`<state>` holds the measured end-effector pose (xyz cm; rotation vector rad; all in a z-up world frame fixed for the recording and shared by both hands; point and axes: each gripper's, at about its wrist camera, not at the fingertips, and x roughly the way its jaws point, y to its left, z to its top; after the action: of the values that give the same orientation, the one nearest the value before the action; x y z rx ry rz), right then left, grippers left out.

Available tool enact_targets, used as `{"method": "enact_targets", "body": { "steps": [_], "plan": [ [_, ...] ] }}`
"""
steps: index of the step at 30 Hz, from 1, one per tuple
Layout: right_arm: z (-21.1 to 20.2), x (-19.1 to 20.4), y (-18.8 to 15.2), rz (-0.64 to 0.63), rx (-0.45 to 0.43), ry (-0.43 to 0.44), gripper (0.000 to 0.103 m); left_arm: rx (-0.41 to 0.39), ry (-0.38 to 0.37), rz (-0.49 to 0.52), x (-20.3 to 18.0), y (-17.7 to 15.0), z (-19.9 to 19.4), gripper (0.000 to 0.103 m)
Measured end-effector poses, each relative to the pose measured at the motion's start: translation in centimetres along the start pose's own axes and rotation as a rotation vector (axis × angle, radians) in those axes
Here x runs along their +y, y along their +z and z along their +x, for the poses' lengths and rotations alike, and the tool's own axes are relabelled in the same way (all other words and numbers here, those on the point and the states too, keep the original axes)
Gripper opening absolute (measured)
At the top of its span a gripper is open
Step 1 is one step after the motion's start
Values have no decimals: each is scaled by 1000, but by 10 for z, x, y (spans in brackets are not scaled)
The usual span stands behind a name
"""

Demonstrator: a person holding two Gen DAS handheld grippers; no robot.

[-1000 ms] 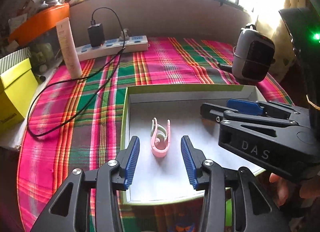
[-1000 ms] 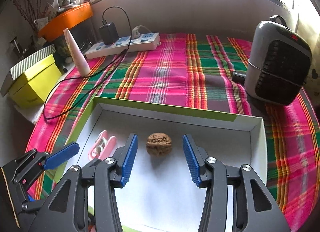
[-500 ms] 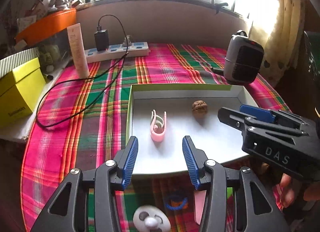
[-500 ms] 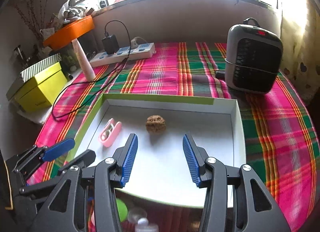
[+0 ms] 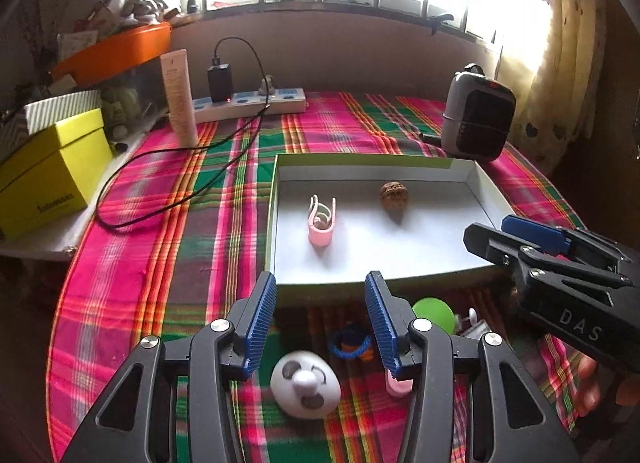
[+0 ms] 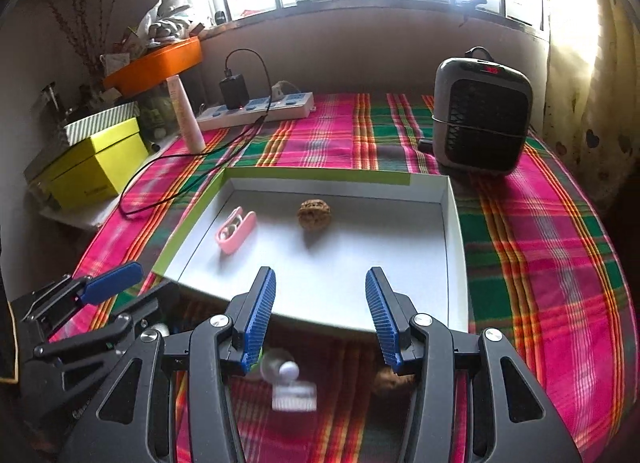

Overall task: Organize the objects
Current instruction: 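Withdraw both grippers from the tray toward the remaining objects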

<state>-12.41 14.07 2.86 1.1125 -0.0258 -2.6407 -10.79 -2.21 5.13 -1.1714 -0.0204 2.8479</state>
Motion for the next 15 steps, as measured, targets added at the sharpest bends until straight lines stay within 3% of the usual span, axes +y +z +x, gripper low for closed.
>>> {"method": "enact_targets", "body": {
  "steps": [15],
  "plan": [
    [-22, -7, -34, -32, -5, -12, 48, -8, 2, 1, 5, -29, -15, 45]
  ]
}}
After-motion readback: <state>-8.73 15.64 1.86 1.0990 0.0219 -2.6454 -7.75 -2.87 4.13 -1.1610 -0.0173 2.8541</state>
